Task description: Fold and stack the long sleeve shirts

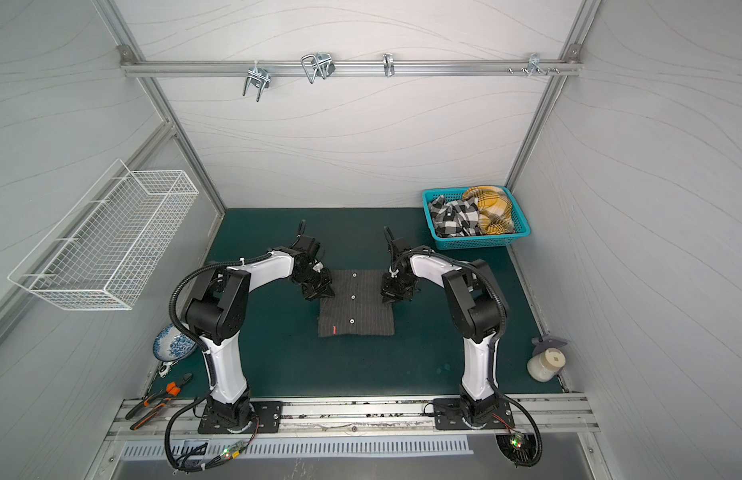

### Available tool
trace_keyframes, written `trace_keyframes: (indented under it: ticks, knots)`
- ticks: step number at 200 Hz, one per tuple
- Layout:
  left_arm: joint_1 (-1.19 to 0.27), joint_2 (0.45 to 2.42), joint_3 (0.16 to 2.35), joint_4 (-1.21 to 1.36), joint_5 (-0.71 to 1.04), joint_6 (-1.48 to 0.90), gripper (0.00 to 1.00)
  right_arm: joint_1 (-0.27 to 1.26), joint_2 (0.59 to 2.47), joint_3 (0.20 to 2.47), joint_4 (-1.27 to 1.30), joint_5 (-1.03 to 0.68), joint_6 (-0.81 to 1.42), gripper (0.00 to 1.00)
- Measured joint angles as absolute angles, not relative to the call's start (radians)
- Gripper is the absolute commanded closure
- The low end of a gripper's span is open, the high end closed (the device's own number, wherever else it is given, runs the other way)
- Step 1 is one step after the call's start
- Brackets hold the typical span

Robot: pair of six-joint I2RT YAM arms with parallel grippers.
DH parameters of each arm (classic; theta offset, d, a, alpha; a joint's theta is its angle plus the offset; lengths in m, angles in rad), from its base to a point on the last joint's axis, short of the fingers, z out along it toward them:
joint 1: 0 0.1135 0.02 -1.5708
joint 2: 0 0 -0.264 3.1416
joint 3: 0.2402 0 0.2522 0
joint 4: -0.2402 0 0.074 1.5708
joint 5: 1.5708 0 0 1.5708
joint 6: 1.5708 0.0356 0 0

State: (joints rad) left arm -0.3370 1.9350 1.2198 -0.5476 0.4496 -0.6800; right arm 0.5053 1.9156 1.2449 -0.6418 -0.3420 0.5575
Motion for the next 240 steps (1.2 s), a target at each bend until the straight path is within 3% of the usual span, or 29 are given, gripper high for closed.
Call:
trace_keyframes:
  ticks: [38, 76, 107, 184, 218, 240]
  knots:
    - [-0.399, 1.806, 1.077, -0.543, 0.446, -0.698, 0.83, 0.519, 1.760, 1.118, -0.684, -0.315, 0.563, 0.81]
    - [-0.415, 1.787, 1.155, -0.604, 0.430, -0.712, 0.89, 0.518, 1.708, 1.180, -0.754, -0.285, 0.550, 0.81]
    - [-0.388, 1.811, 1.293, -0.609, 0.387, -0.705, 0.94, 0.517, 1.777, 1.326, -0.772, -0.289, 0.539, 0.81]
    - [-0.320, 2.015, 1.341, -0.603, 0.394, -0.694, 0.95, 0.478, 2.105, 1.537, -0.727, -0.313, 0.524, 0.85]
    - [-0.326, 2.095, 1.449, -0.624, 0.410, -0.683, 0.95, 0.448, 2.126, 1.551, -0.722, -0.339, 0.526, 0.85]
    - [-0.340, 2.133, 1.505, -0.627, 0.421, -0.671, 0.90, 0.442, 2.125, 1.550, -0.723, -0.339, 0.525, 0.87]
